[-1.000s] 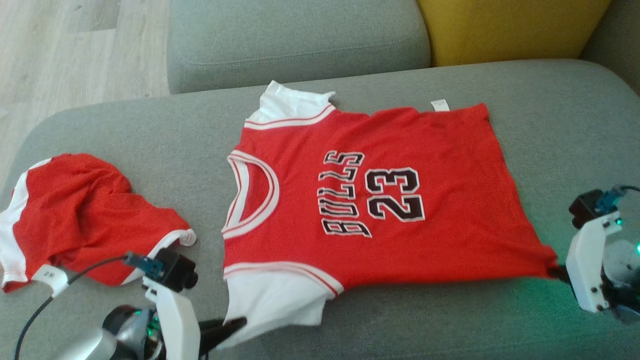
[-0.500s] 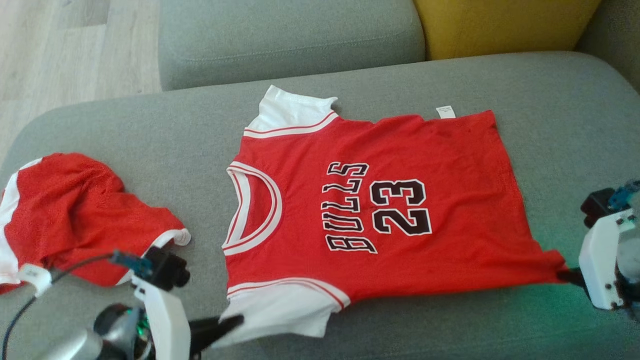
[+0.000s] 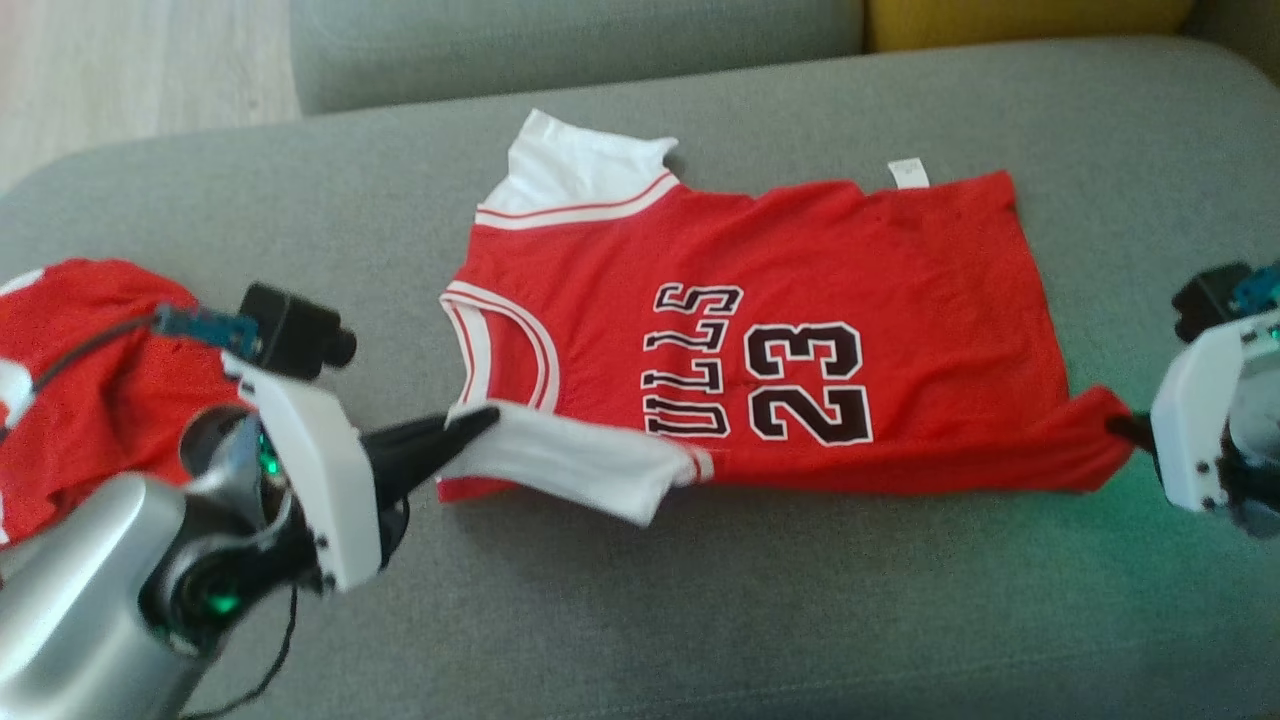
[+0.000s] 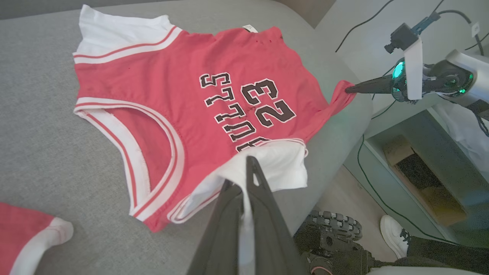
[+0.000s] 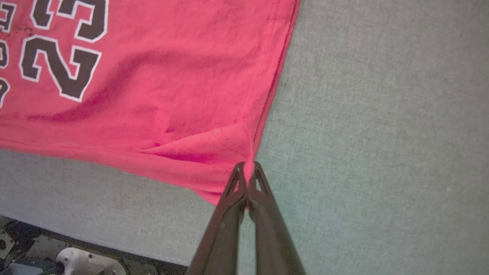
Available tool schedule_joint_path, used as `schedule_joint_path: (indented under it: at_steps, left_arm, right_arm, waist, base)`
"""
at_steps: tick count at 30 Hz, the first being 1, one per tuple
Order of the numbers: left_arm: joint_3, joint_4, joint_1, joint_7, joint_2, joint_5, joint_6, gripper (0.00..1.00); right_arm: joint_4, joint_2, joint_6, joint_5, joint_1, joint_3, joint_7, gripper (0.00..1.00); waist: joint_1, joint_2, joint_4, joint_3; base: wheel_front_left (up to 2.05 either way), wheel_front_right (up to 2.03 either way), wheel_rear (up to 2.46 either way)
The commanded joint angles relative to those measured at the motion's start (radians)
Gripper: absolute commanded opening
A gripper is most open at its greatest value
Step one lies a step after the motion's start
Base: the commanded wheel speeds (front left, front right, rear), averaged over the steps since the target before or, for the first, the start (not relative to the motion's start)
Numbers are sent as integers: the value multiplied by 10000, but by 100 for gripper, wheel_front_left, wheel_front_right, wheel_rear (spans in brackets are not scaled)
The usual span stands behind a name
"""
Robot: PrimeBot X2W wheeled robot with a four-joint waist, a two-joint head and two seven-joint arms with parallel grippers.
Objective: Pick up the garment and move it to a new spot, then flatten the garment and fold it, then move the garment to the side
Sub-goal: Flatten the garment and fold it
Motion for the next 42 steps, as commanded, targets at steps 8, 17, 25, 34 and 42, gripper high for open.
schedule_joint_path:
  at_steps: [8,17,25,34,42]
  left_arm:
    - [295,866,-1938,191,-114,750,-19,0]
    - [-40,1962,-2829,-61,-520,1234,-124,0]
    - [-237,2941,-3177,-599,-843,1662,-117,67]
    - [611,3905,-3077,-3545,-1609,2408,876,100]
    - [1998,3705,-1558,-7081,-2820,2086,1912,100]
  right_arm:
    - [775,712,-7,-1234,-889,-445,-1100,0]
    - [1360,1207,-7,-1742,-1328,-358,-2164,0]
    - [1950,1522,-7,-1793,-1487,-410,-3023,34]
    - [3013,2111,-7,-1786,-1477,-1286,-4923,100]
    - [3178,2531,-7,-2268,-715,-2493,-8051,100]
  waist:
    - [0,0,-142,953]
    - [0,0,-229,1398]
    - [0,0,-257,1502]
    - [0,0,-300,1080]
    - [0,0,-264,407]
  base:
    - [0,0,0]
    - [0,0,0]
    - [0,0,0]
    - [0,0,0]
    - [0,0,0]
